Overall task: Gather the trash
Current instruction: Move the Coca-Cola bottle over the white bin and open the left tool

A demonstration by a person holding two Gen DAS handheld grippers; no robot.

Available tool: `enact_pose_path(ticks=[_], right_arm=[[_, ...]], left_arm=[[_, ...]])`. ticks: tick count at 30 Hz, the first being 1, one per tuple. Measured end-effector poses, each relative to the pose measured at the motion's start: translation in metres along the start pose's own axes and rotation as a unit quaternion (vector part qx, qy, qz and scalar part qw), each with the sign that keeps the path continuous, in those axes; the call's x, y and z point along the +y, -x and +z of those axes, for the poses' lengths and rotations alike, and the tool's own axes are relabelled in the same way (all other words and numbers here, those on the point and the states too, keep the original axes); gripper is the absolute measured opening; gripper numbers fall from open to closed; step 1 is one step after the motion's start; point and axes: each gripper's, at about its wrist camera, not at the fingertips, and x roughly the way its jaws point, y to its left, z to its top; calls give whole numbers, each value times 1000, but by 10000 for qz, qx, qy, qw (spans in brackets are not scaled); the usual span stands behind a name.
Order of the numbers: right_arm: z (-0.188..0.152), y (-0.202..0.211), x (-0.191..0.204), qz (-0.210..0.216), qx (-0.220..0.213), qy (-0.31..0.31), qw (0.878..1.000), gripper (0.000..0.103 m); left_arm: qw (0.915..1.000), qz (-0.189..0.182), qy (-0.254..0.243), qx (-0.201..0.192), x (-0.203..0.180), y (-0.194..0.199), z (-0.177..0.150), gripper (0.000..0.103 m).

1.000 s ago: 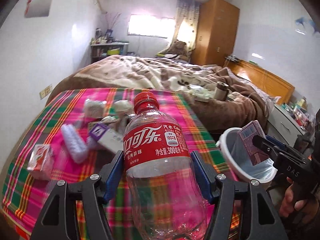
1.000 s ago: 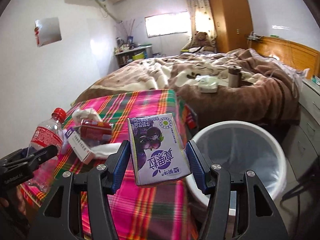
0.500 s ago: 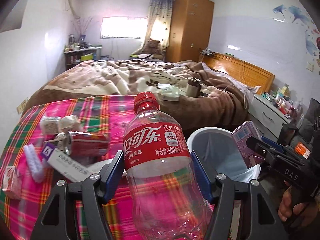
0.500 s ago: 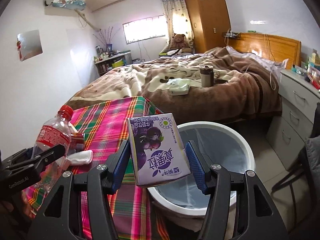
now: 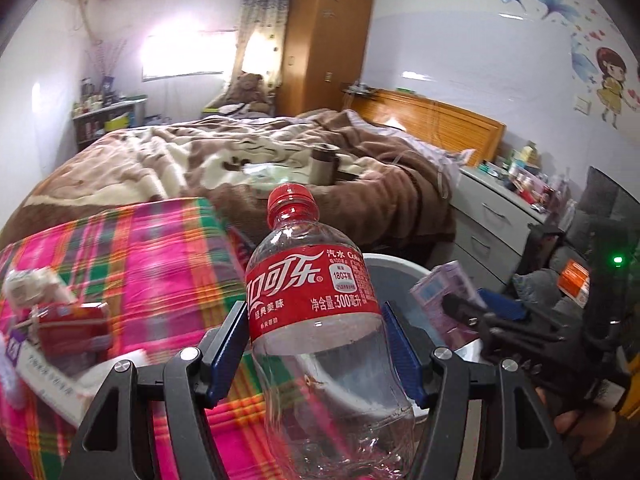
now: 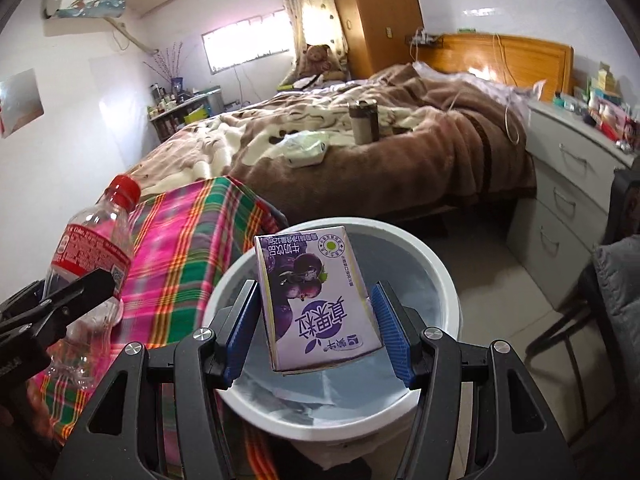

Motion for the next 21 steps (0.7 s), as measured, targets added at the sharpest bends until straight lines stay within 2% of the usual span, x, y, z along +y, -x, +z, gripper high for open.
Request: enact_pose_path(ticks=[6, 10, 19, 20, 21], right_arm=[[-3, -11, -15, -270, 215, -4, 9994, 59], [-5, -13, -23, -393, 294, -72, 9988, 60], [-6, -22, -27, -578, 474, 46, 9972, 61], [-6, -22, -28, -608, 487, 40, 9970, 62], [-6, -23, -29, -639, 491, 39, 9967, 68]], left_arm=[[9994, -204, -139, 254, -17, -32, 3, 66], [9992, -184, -144, 326, -23, -49, 4, 66], [9983, -296, -194, 454, -29, -66, 4, 67], [9984, -302, -196, 425, -29, -65, 5, 70], [9986, -292, -188, 394, -28, -64, 6, 72]])
